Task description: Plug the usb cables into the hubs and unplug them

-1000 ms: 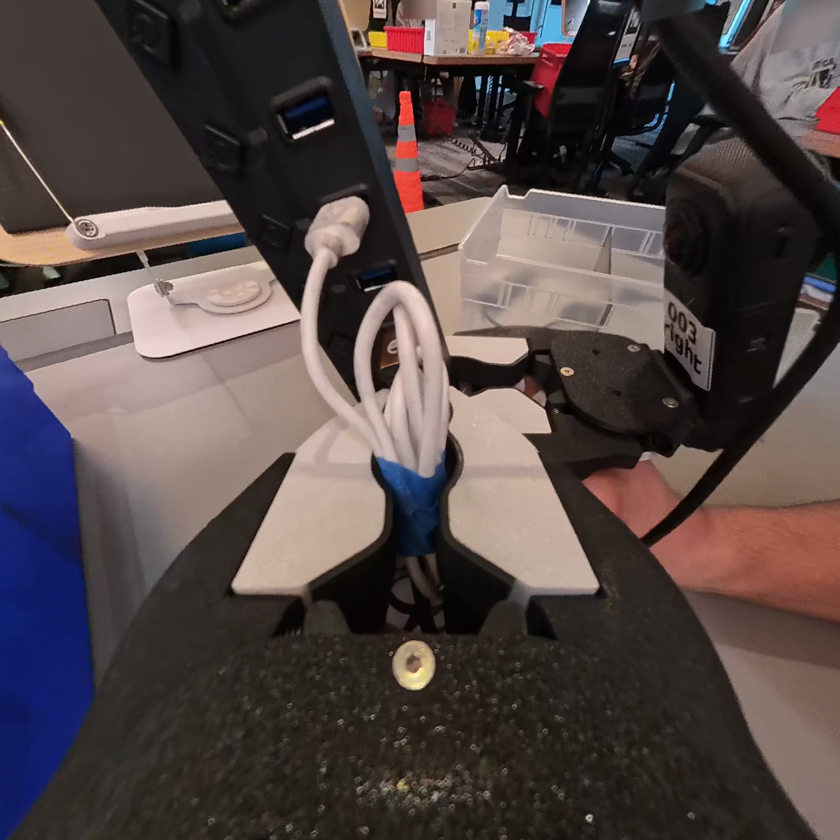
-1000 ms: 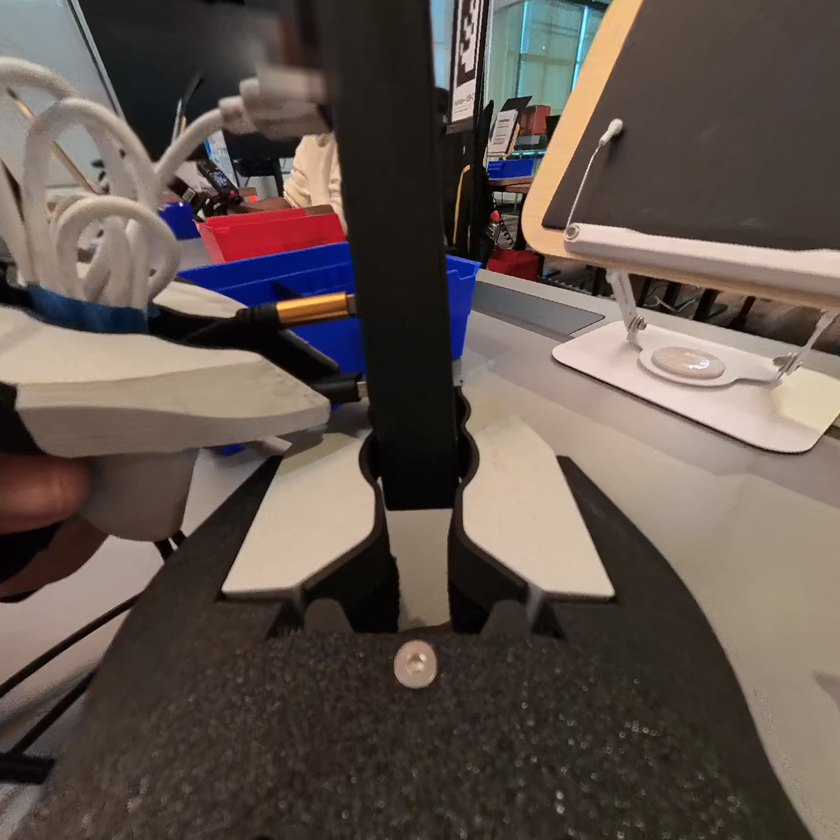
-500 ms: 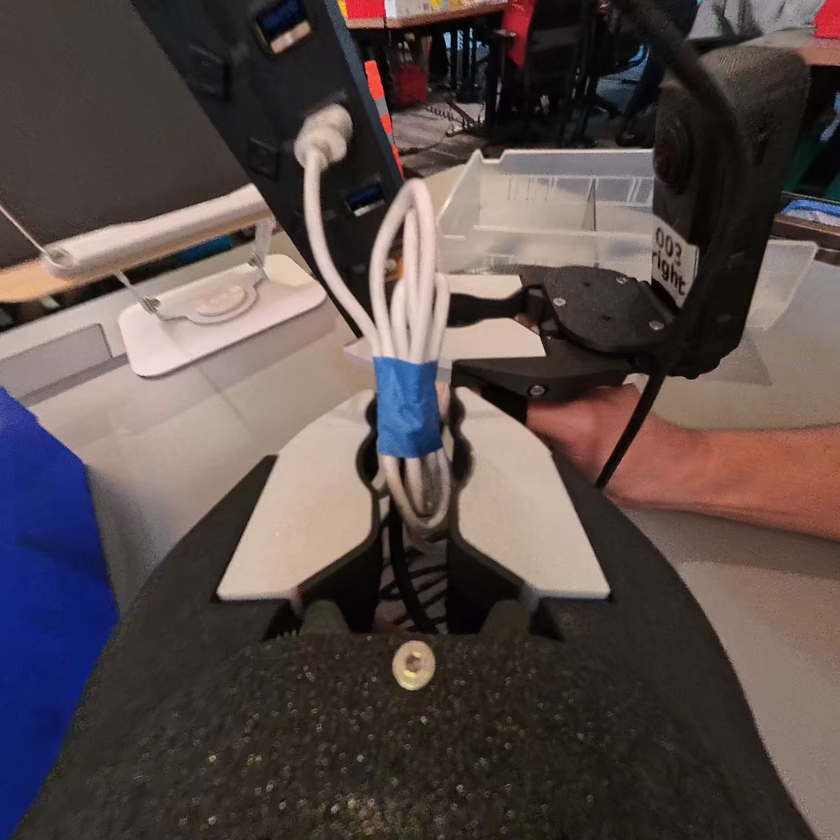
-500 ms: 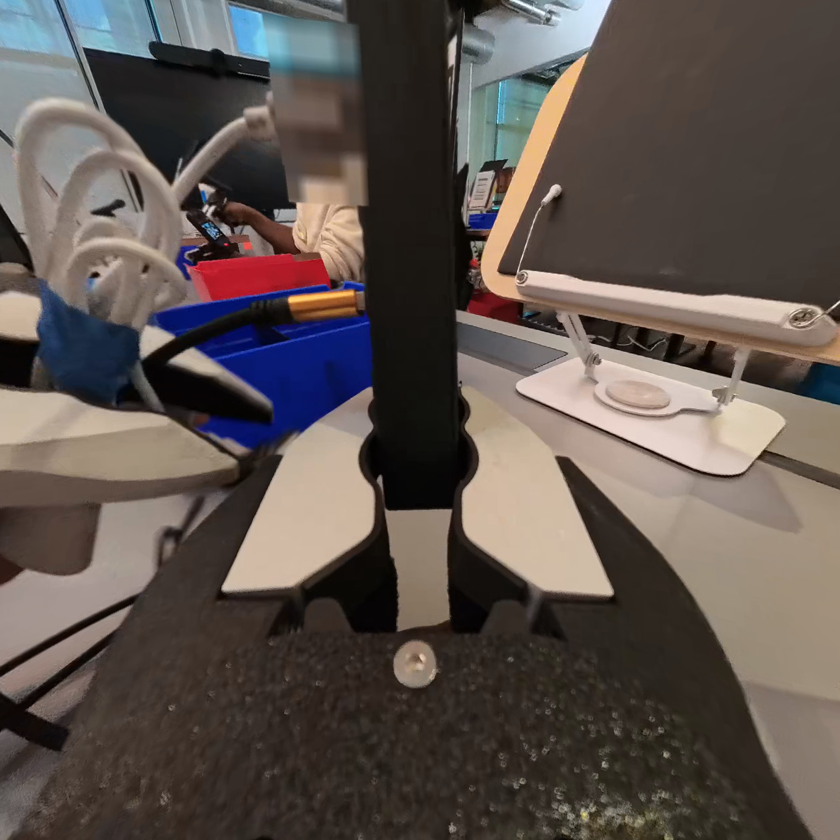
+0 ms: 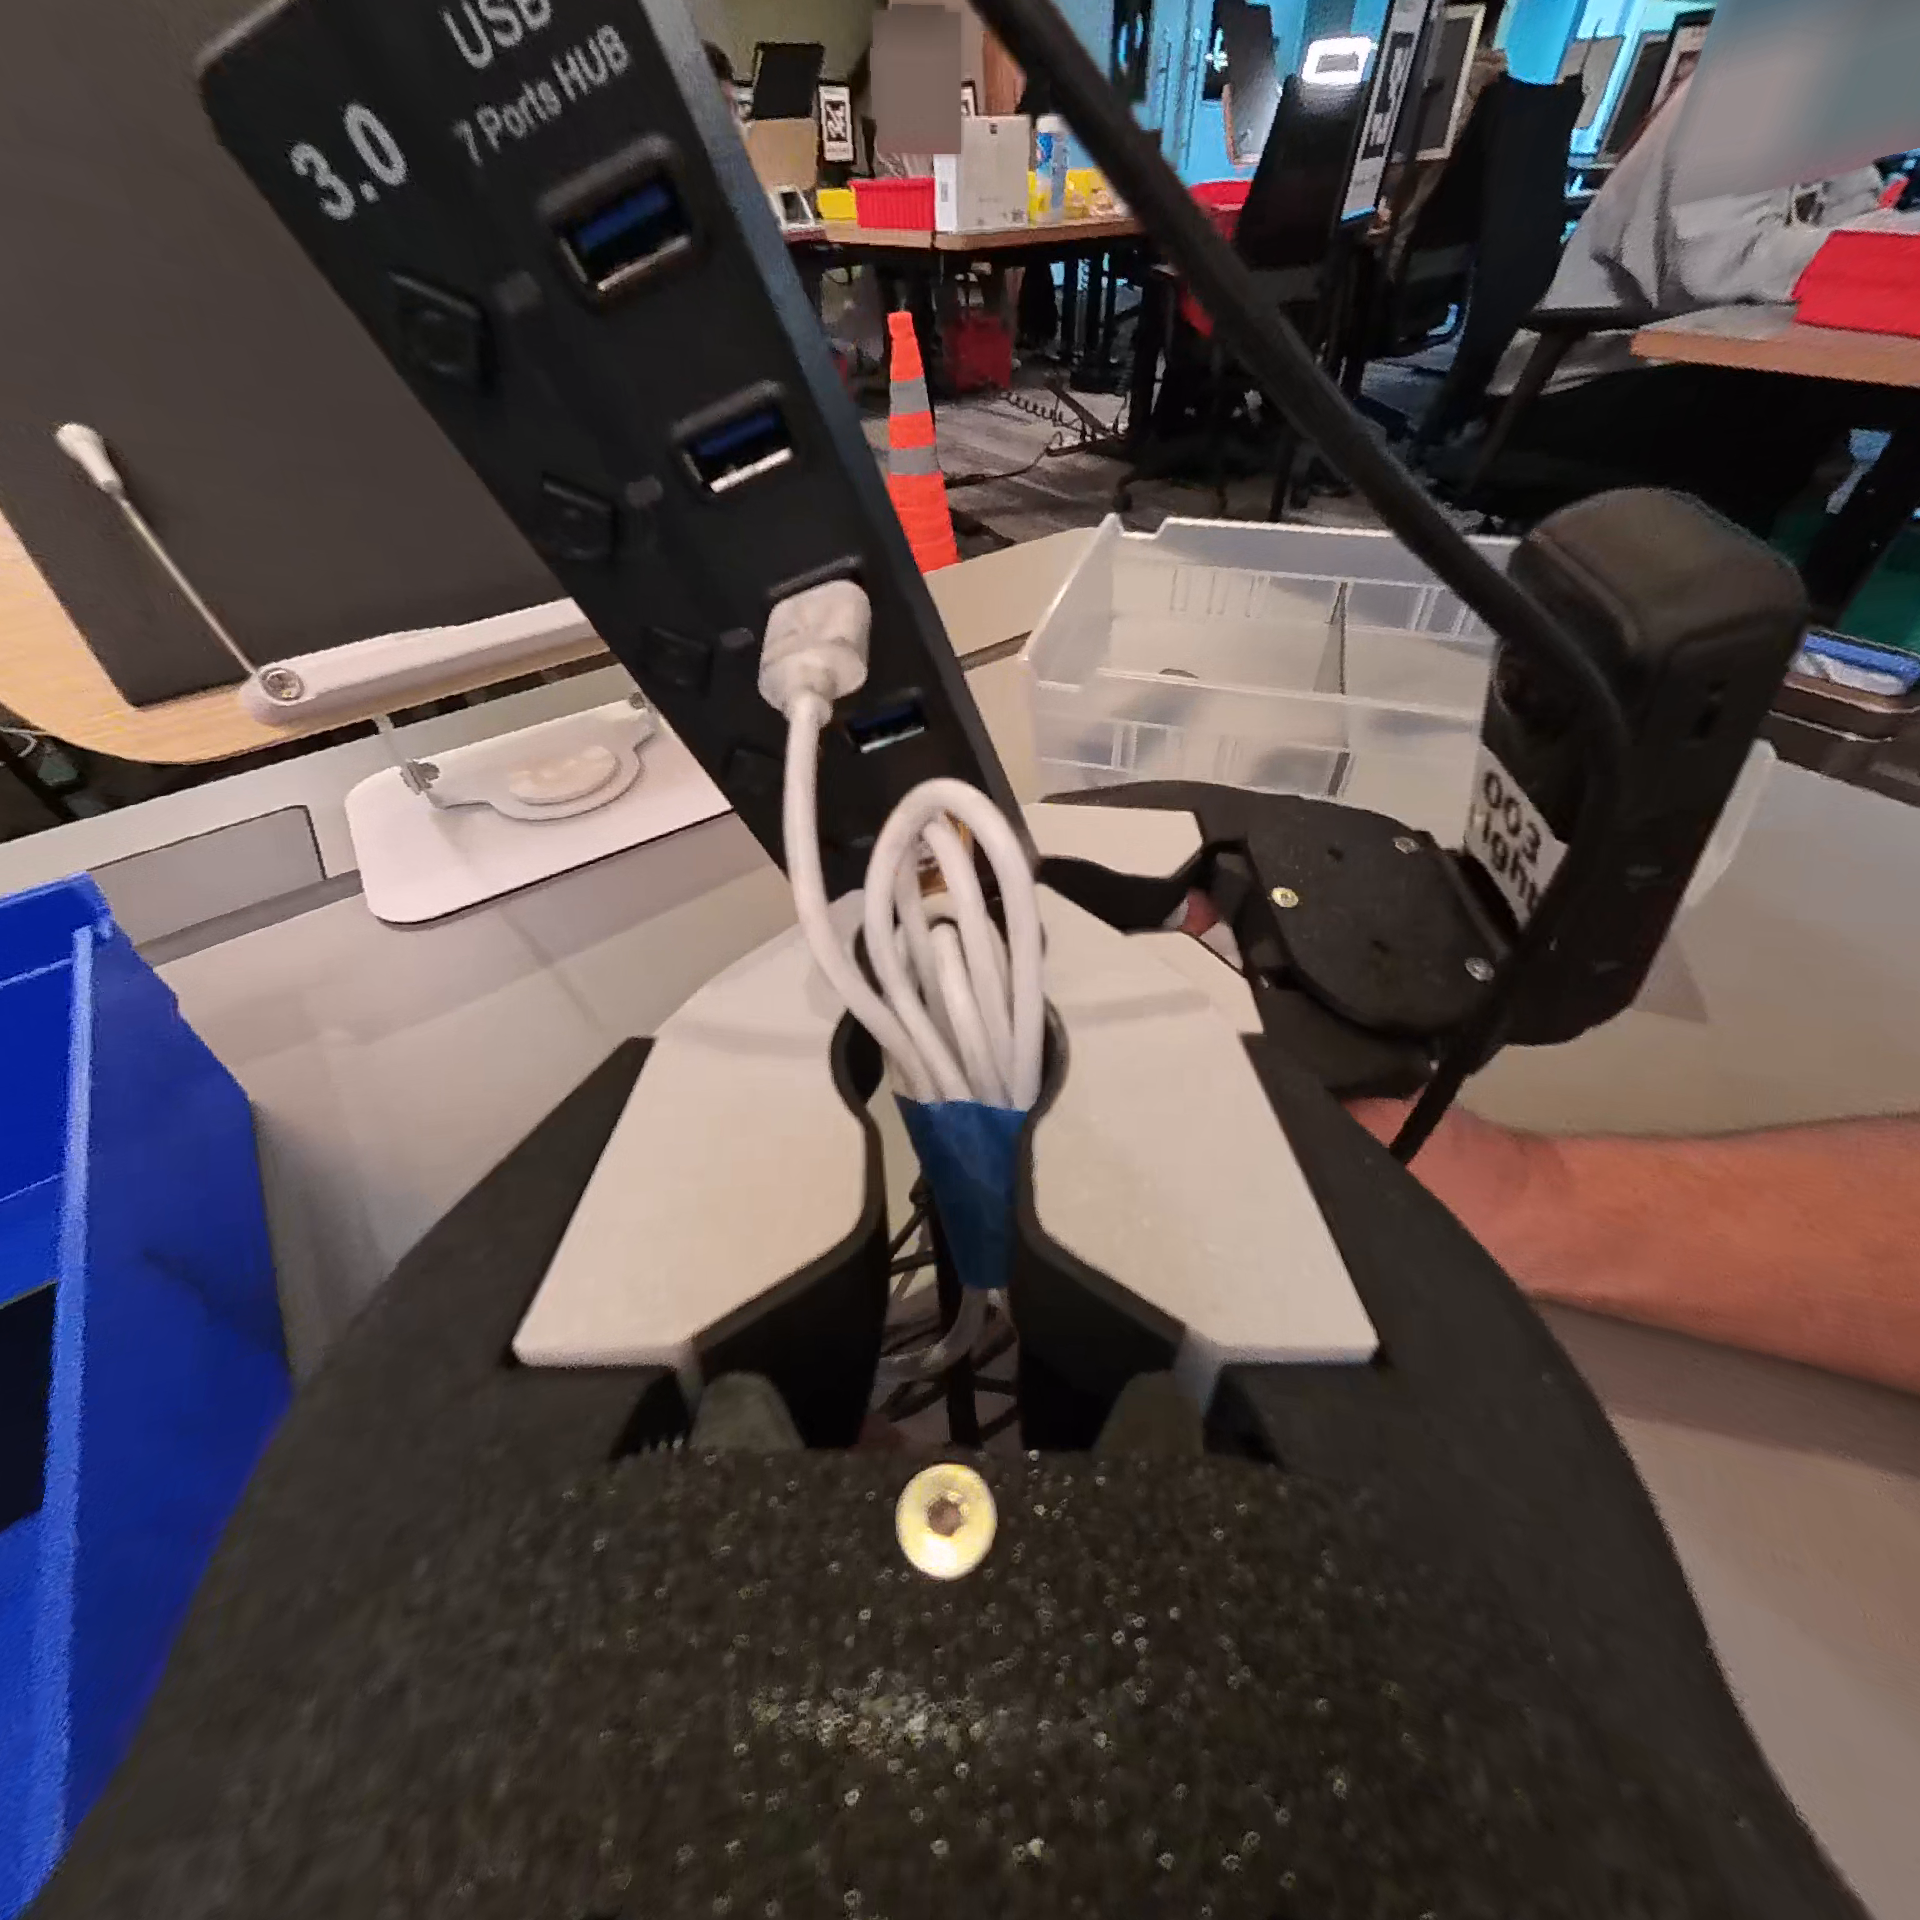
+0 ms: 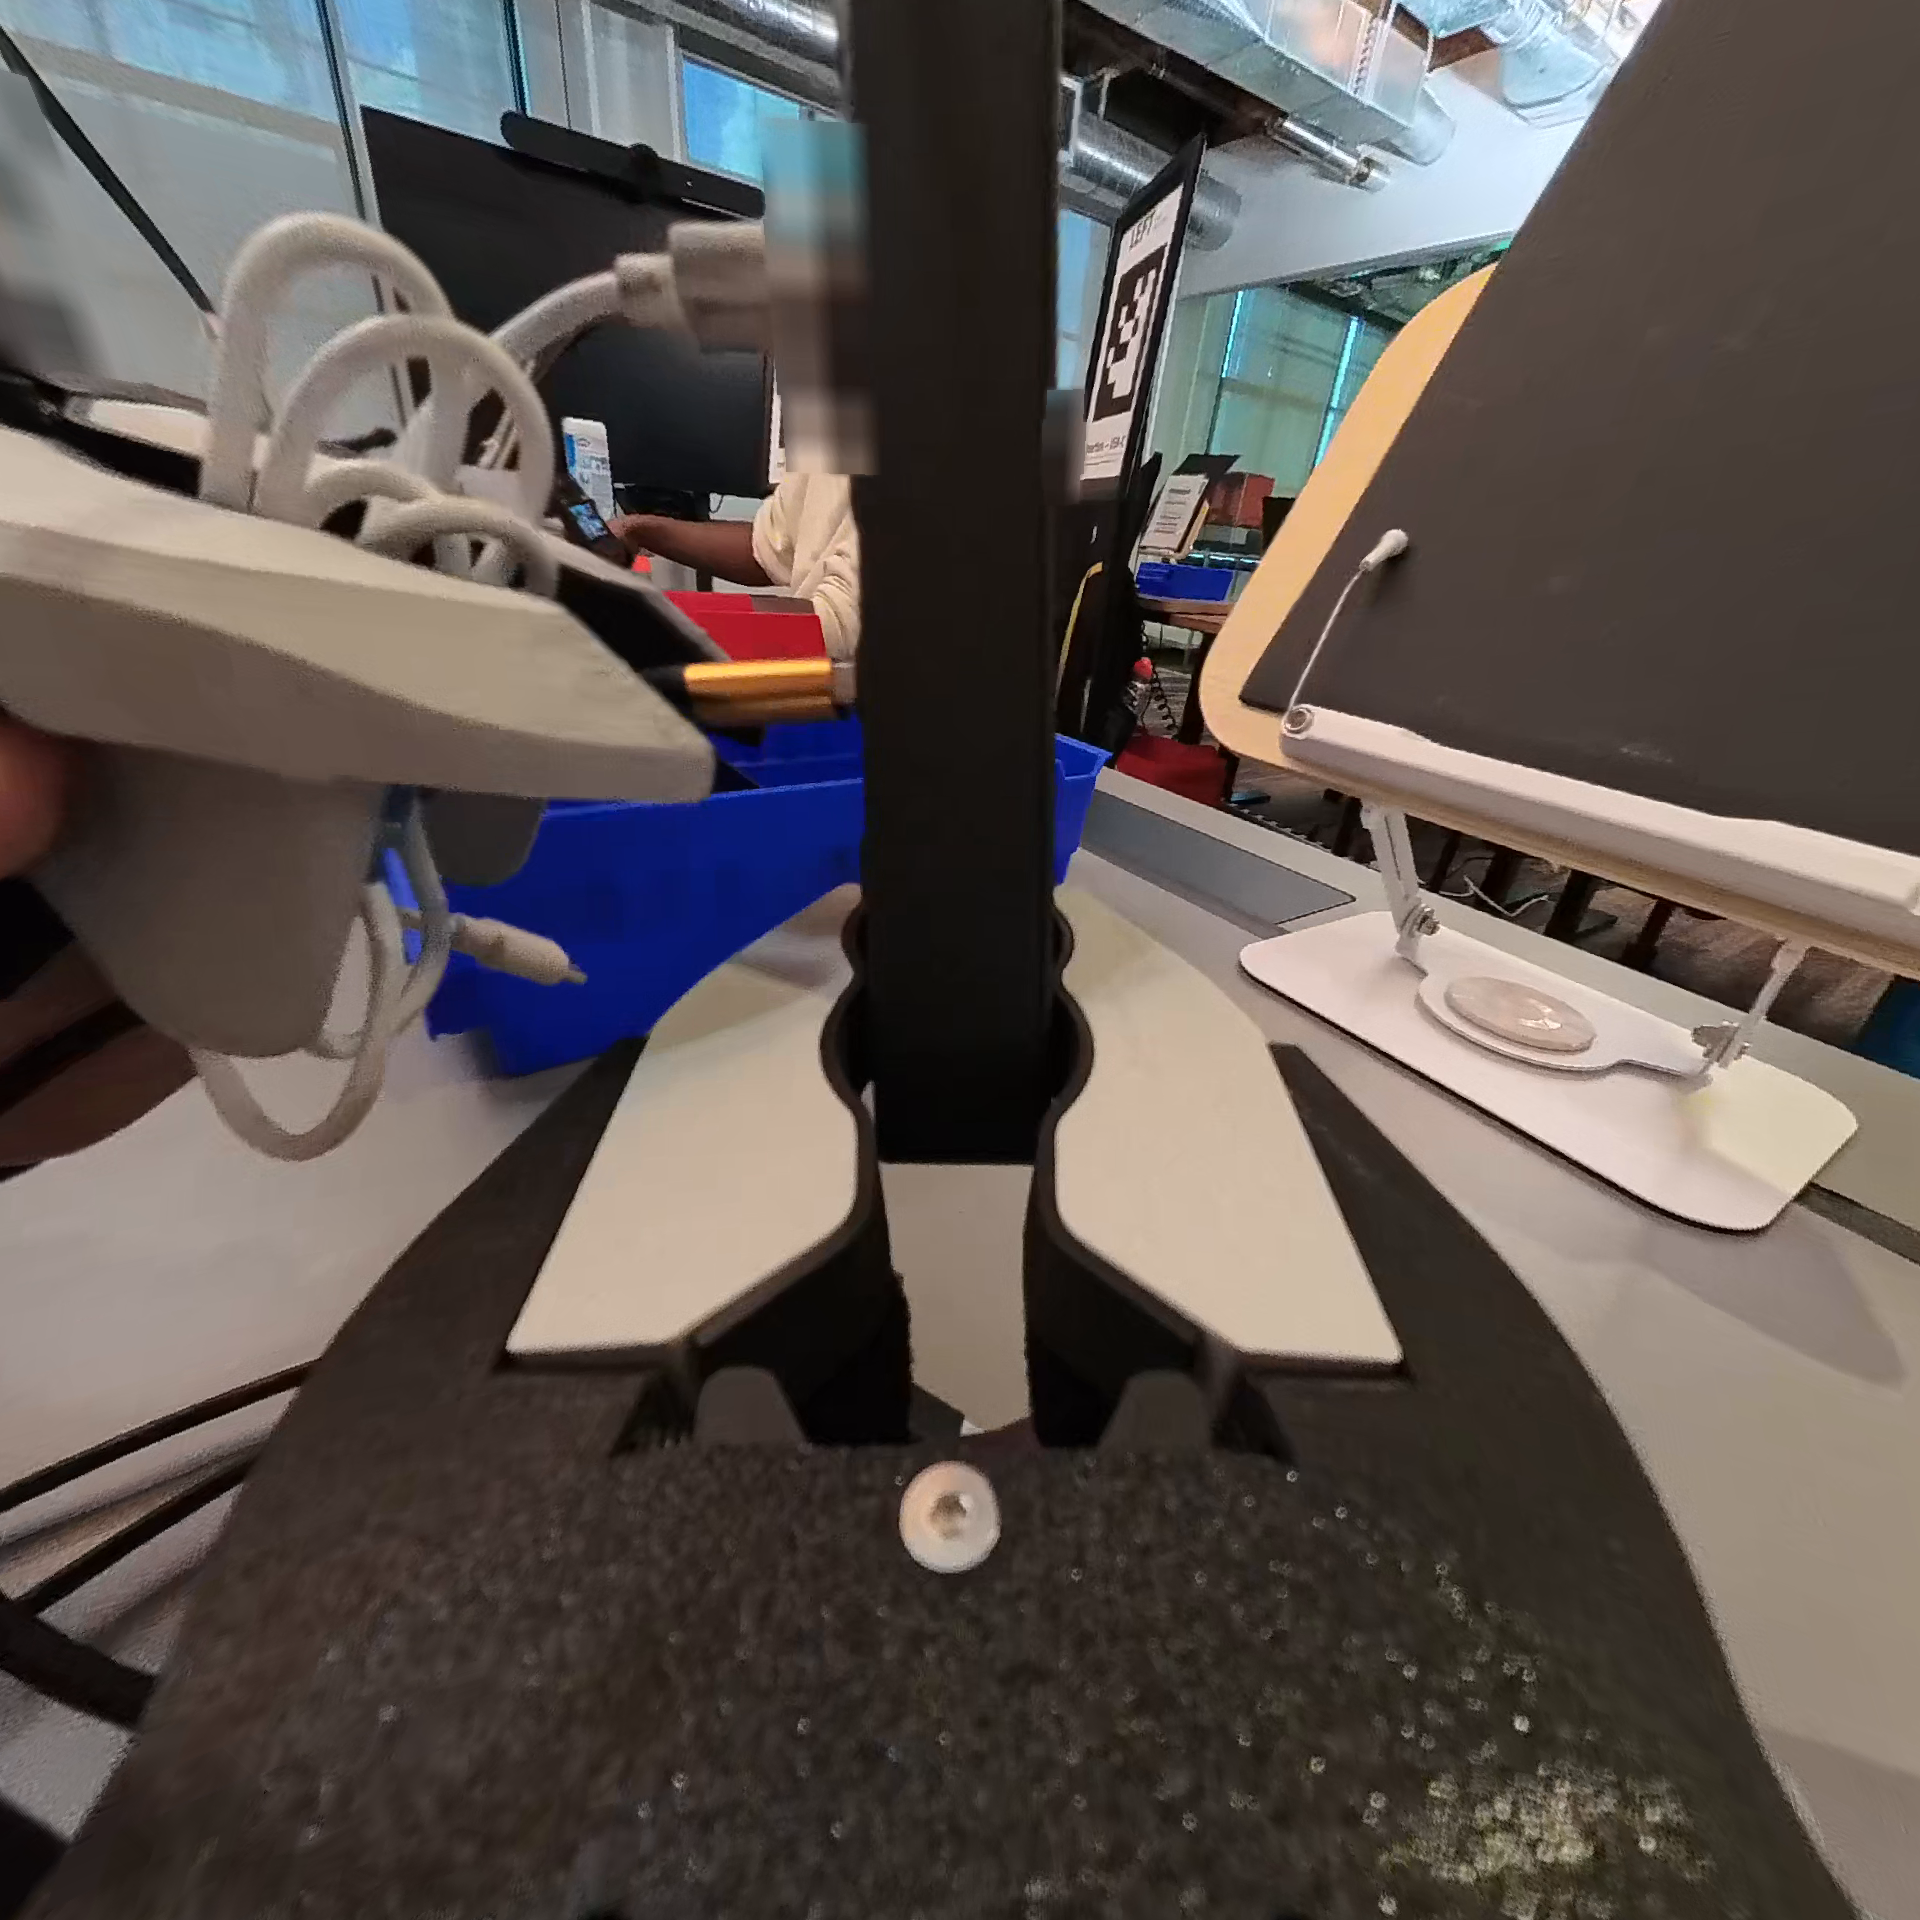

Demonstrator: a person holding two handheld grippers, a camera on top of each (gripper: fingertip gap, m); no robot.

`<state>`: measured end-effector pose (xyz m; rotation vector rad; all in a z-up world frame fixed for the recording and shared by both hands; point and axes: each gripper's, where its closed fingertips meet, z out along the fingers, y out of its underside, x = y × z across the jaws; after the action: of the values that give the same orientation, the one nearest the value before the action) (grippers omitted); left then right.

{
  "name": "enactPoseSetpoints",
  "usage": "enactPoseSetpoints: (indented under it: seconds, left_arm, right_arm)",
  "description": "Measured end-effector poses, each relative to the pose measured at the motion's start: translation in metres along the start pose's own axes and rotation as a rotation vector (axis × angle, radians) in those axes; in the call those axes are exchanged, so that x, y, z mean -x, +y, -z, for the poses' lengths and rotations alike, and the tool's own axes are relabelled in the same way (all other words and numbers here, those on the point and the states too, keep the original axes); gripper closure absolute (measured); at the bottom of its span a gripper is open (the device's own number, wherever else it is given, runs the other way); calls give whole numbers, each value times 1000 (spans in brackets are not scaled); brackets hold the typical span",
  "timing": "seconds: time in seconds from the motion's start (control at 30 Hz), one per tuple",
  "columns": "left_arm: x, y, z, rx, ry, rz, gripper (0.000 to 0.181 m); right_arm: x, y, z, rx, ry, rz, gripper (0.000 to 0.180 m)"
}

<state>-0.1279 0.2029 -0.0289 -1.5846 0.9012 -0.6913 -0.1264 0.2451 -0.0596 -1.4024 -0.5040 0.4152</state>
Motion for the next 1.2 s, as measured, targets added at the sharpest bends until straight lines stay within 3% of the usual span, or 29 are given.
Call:
enactPoseSetpoints:
  seconds: [0.17, 0.37, 0.47, 0.67, 0.8, 1.03, 1.13, 1.2]
  left_arm:
    - [7, 4, -2, 10, 9, 87, 166]
    - [13, 25, -9, 140, -18, -72, 166]
    - [11, 34, -11, 171, -10, -89, 167]
    - [10, 34, -11, 166, -12, -77, 166]
    - [9, 29, -8, 186, -24, -144, 167]
    - [1, 58, -14, 364, 49, -143, 166]
    - [2, 39, -11, 255, 50, -86, 144]
    - [2, 23, -7, 185, 55, -59, 140]
  right_arm:
    - [2, 9, -4, 48, -3, -17, 153]
    - [6, 23, -10, 149, -66, -90, 144]
    - [5, 19, -8, 153, -71, -77, 150]
    - [-17, 40, -8, 270, 49, -89, 154]
    - [-32, 41, -2, 250, 64, -122, 154]
    - [-30, 30, -1, 175, 45, -152, 154]
    - [-32, 20, 1, 124, 48, -175, 153]
    - [-33, 18, 2, 113, 47, -157, 154]
